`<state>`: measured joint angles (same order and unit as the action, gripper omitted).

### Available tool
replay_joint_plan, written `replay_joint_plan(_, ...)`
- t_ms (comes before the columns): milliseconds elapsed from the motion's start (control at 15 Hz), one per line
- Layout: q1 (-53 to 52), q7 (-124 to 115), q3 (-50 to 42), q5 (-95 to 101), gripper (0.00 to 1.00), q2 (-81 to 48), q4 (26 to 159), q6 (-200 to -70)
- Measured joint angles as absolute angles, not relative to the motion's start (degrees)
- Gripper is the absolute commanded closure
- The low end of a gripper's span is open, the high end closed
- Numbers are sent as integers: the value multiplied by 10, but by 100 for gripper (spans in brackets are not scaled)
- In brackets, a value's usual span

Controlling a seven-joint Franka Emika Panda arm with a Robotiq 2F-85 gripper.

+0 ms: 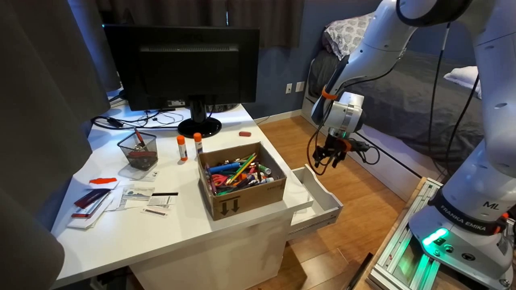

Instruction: Remove the cup from the drawer

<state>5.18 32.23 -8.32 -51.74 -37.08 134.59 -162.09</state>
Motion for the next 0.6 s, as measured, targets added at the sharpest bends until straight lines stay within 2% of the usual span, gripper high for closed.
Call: replay_joint_plan(600, 70, 251, -74, -527, 0, -586, 1155, -1631)
